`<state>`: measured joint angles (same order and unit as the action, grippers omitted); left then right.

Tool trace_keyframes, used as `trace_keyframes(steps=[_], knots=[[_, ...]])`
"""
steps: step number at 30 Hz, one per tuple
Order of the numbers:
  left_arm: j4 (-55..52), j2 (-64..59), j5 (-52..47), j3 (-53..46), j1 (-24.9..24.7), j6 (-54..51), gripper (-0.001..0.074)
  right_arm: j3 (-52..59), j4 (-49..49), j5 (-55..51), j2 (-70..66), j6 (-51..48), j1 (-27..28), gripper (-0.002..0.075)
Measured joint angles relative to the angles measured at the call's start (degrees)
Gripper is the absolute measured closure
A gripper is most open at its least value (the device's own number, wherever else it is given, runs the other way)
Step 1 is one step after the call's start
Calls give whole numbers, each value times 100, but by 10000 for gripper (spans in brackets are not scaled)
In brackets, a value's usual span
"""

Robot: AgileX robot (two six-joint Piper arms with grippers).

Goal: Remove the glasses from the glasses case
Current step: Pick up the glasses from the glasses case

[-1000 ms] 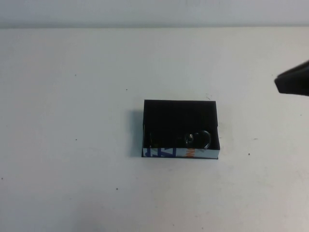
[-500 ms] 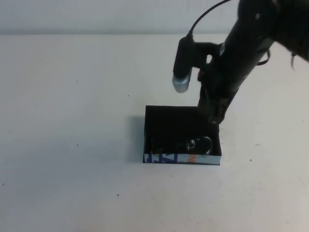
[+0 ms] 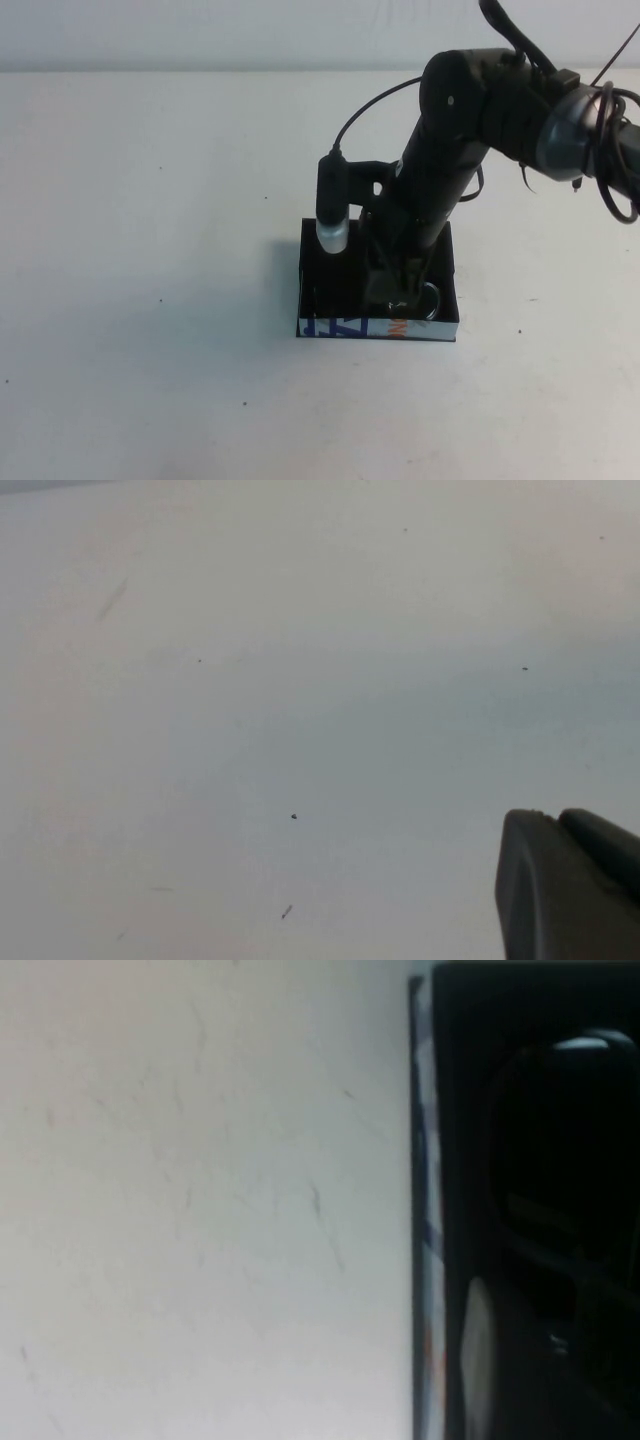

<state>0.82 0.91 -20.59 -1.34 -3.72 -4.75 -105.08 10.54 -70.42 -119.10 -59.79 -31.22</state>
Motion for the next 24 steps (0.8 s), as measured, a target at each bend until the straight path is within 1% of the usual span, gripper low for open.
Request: trace_keyframes(steps=[2,3,4,6,14,21,24], knots=[[0,0,0,0,0,0,739,0,160,23,-57,-193,0,511],[0,0,0,0,0,0,739,0,161,53,-69,-238,0,482],[0,0,0,0,0,0,739,0,161,103,-98,-275,0,455],[0,0,0,0,0,0,740,0,149,204,-154,-298,0,433],[0,0,0,0,0,0,739,0,84,520,-344,-332,0,452],[0,0,0,0,0,0,739,0,12,583,-460,-317,113,454],[0,0,0,0,0,0,739,0,-9,658,-480,-165,173,454]])
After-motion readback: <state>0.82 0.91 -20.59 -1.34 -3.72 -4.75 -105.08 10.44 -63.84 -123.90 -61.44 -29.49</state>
